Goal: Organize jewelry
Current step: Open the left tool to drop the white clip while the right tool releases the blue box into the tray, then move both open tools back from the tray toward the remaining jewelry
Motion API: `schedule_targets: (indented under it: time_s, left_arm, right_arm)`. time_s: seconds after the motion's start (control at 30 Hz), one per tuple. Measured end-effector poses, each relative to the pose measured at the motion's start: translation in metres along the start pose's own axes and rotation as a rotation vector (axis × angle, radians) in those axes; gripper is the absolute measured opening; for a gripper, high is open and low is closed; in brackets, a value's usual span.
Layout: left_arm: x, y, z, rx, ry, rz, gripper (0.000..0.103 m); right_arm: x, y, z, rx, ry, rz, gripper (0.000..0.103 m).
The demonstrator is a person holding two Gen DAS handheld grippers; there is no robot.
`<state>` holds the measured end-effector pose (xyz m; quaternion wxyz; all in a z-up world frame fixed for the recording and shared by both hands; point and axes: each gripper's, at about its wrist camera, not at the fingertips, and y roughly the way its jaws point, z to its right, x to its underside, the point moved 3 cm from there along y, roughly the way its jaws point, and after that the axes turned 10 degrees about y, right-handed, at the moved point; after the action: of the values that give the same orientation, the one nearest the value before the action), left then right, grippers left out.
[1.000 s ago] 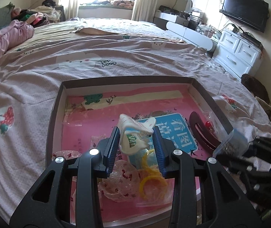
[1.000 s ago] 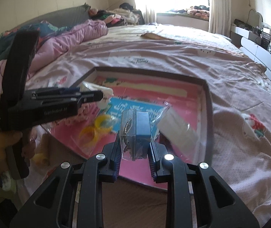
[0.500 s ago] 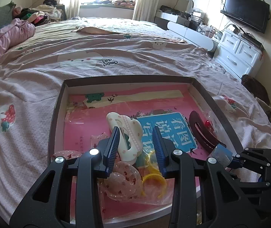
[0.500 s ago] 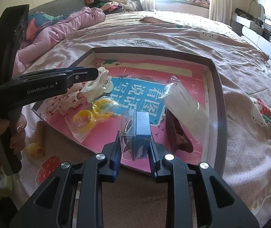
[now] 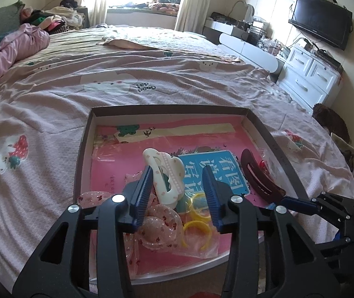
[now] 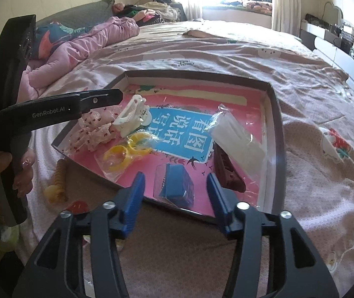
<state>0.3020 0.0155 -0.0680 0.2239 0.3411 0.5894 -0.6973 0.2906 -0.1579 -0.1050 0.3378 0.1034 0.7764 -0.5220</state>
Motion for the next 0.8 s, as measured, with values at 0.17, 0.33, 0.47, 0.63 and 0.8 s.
schedule_targets:
  time_s: [0.17, 0.33, 0.47, 0.63, 0.8]
  left_arm:
    - [-0.003, -0.015, 0.001, 0.0, -0.002, 0.024, 0.038]
    - [-0.004, -0.032, -0.002, -0.006, -0.01, 0.051, 0.044]
    - [-0.003, -0.049, -0.004, -0.01, -0.016, 0.079, 0.053]
    - [-0.001, -0.068, -0.007, -0.012, -0.037, 0.111, 0.062]
    - [0.0, -0.089, -0.007, -0.025, -0.043, 0.154, 0.073]
  right_arm:
    - [-0.001, -0.014, -0.001, 0.001, 0.0, 0.043, 0.063]
    - [-0.004, -0.03, -0.001, 0.012, 0.001, 0.109, 0.074]
    - [-0.007, -0.047, 0.0, 0.014, 0.014, 0.167, 0.081]
    - [-0.008, -0.07, -0.001, 0.026, 0.013, 0.248, 0.087]
    - [-0.007, -0.09, -0.001, 0.047, 0.007, 0.303, 0.089]
